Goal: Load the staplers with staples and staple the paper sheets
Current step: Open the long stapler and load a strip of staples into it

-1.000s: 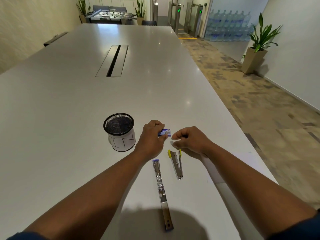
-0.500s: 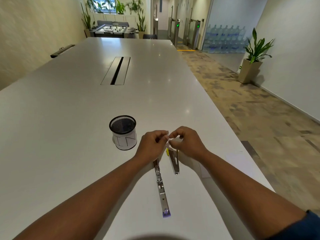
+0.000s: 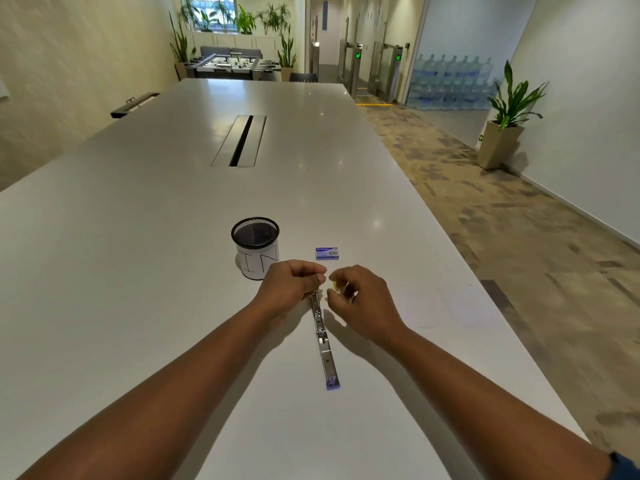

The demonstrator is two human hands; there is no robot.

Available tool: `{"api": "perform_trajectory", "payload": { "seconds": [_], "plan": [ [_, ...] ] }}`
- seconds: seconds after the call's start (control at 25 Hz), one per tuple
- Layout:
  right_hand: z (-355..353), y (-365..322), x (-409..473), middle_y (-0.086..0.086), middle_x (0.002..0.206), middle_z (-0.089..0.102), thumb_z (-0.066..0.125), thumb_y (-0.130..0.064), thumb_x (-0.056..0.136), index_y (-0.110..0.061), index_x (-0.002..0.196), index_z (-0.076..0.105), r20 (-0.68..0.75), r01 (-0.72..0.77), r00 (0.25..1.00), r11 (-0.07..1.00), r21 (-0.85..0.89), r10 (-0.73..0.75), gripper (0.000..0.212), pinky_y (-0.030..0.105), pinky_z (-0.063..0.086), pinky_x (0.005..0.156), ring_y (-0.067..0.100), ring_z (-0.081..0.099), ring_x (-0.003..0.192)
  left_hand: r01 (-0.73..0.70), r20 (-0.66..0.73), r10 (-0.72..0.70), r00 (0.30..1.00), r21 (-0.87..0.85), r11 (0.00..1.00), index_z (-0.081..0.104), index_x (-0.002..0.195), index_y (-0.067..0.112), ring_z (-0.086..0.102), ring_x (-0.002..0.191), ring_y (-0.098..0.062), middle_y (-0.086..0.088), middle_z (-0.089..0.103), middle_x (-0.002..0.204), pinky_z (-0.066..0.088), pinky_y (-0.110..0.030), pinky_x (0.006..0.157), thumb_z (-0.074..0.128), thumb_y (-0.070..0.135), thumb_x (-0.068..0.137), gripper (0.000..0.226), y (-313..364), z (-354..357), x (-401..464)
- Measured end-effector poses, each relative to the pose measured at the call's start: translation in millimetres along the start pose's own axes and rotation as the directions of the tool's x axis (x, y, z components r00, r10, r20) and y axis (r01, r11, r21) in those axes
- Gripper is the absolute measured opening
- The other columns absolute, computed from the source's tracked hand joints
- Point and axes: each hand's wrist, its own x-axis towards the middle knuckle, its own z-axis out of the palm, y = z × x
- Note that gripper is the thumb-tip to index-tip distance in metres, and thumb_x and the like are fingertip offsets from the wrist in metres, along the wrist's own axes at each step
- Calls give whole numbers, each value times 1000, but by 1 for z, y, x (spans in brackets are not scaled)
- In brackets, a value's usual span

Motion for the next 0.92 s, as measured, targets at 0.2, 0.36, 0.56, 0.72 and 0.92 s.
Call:
{"api": "perform_trajectory", "payload": {
  "seconds": [0.2,0.36,0.56,0.72,0.92],
  "plan": [
    [19,-6,-41,-8,70,64,65,-36,84,-22,90,73,81,-71,994,993,-92,78,17,34,52,66,10,60,67,-49,-42,55,998,137,989,79,92,21,73,81,-6,4,79,86,54,-13,66,75,9,86,14,-19,-3,-15],
    [24,-6,-47,2,72,69,66,-33,85,-11,97,70,152,-121,979,985,-125,139,25,42,55,72,20,63,70,-91,-107,138,985,358,929,76,108,18,69,91,-5,7,74,102,47,-9,75,65,9,94,20,-34,-6,-21],
    [21,-8,-38,-4,75,72,69,-30,87,-20,127,64,264,-177,943,977,-121,203,42,36,54,78,17,67,79,-226,53,274,960,722,654,74,97,20,61,84,-16,3,67,87,46,-27,70,51,4,98,28,-42,-6,-22],
    [15,-11,-18,-14,75,58,74,-31,86,-33,154,33,467,-188,851,970,-155,240,80,36,51,87,18,62,88,-268,71,333,940,757,596,71,114,15,64,90,-23,-7,72,98,52,-39,79,50,-2,95,34,-47,-5,-21],
    [10,-9,0,-17,78,52,81,-28,84,-32,155,33,582,-220,771,966,-138,258,86,30,45,79,15,57,85,-277,100,327,940,784,555,67,123,15,61,96,-24,-9,71,104,51,-40,83,48,5,99,32,-52,-8,-16]
  ]
}}
